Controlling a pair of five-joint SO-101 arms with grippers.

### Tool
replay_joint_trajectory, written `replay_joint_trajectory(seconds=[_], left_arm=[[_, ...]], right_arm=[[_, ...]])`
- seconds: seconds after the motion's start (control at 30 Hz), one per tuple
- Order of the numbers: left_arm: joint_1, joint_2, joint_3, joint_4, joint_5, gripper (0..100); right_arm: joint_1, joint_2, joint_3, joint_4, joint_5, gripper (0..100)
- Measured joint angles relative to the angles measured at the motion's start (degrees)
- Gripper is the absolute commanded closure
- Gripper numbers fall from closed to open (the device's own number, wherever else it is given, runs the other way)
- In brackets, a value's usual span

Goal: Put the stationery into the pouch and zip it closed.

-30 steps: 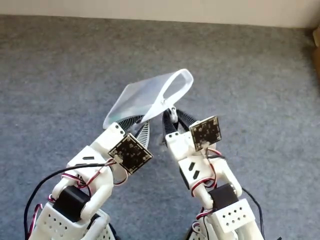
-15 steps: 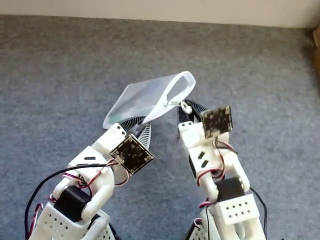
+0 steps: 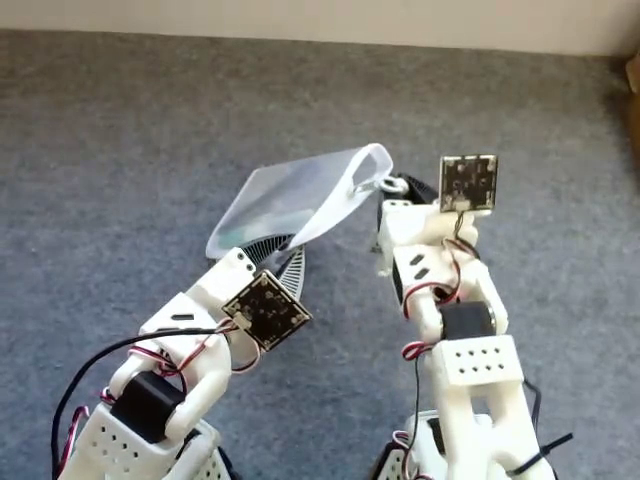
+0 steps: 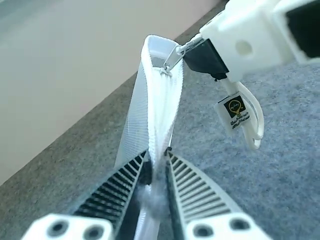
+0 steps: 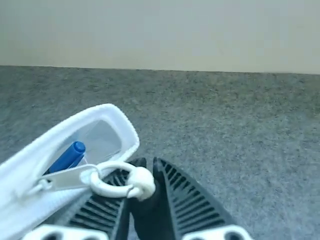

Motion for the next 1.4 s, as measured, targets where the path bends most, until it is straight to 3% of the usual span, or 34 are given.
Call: replay_joint_trajectory(seconds=[0.4, 0.67, 0.97, 1.1, 1.23, 1.4], left_arm=[[0.0, 0.0, 0.1, 0.2, 0.0, 99], [0.0, 0.1, 0.1, -0.2, -0.1, 99], [0.0, 0.2, 0.2, -0.2, -0.1, 99], [-1.0, -0.1, 0.1, 0.4, 0.0, 99], [-0.4, 0.0, 0.2, 0.4, 0.0, 99], [-0.9, 0.0, 0.2, 0.4, 0.2, 99]], right_arm=[[4.3, 15.7, -11.7, -0.2, 0.0, 99.5], [6.0, 26.5, -20.3, -0.2, -5.6, 99.5], [6.7, 35.1, -23.0, -0.2, -6.6, 99.1], [11.0, 36.9, -23.4, -0.2, -7.0, 98.8], [10.7, 36.2, -23.5, 0.8, -7.0, 98.8], [9.3, 27.9, -23.5, 9.1, -7.0, 98.8]])
